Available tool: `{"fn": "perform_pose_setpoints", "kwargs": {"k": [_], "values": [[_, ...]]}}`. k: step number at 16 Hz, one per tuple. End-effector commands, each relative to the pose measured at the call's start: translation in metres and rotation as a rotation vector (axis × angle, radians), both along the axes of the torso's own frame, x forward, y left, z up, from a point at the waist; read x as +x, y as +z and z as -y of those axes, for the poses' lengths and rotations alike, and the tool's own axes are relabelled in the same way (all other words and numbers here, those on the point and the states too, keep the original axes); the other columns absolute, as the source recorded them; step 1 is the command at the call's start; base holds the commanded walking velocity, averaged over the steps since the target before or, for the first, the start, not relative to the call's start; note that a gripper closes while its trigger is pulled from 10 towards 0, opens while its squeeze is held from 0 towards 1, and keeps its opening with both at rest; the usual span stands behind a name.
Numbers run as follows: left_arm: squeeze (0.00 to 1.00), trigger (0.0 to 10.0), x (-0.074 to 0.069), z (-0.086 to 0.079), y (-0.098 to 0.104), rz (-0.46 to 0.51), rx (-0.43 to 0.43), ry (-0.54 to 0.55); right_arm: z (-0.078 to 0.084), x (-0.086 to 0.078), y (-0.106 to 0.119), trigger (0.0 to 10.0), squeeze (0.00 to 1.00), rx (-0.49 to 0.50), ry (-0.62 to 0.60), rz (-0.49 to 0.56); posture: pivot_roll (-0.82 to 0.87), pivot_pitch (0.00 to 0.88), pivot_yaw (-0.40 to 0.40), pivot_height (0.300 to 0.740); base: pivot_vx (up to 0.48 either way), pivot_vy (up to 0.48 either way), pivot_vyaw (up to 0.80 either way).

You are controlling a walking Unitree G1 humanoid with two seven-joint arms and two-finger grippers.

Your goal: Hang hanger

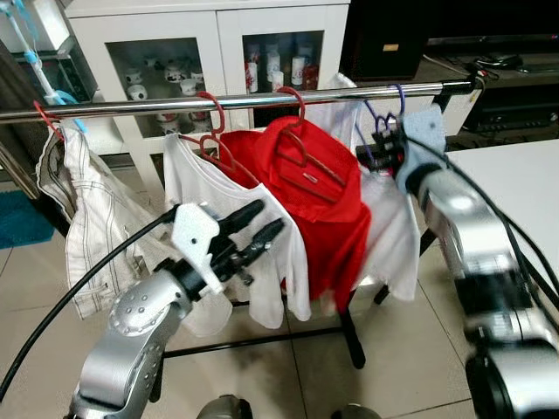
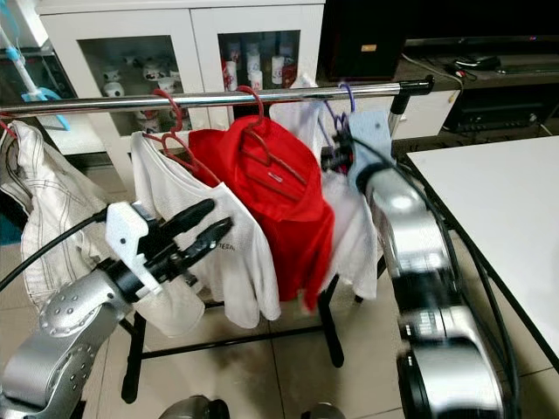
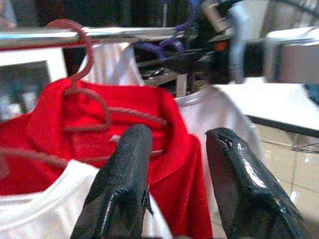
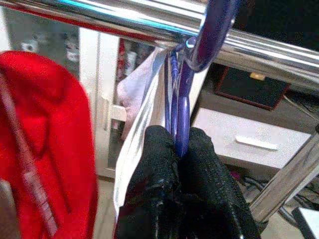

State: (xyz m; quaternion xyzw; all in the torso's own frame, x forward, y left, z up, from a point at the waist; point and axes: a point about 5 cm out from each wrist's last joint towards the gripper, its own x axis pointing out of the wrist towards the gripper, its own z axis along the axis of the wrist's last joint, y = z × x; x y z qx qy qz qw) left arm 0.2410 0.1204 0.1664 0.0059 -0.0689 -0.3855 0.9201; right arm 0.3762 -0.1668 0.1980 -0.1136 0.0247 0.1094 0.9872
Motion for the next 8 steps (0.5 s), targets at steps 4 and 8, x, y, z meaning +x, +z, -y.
{"fn": "perform_pose_setpoints", "kwargs": {"k": [4,8], "values": [[0.0,10.0,0.0,0.006,0.015,0.029,-0.028,-0.058,0.001,0.021,0.007,10.0,0.0,0.052,-0.042,-0.022,-0.05,0.088,0.032,0.74,0.0,0.0,0.0],[0.0,10.0,0.0,0.004,0.012,0.014,-0.019,-0.048,-0.004,0.021,-0.024,10.0,0.0,0.072,-0.026,-0.167,-0.05,0.087,0.029,0.74,0.0,0.0,0.0]]}}
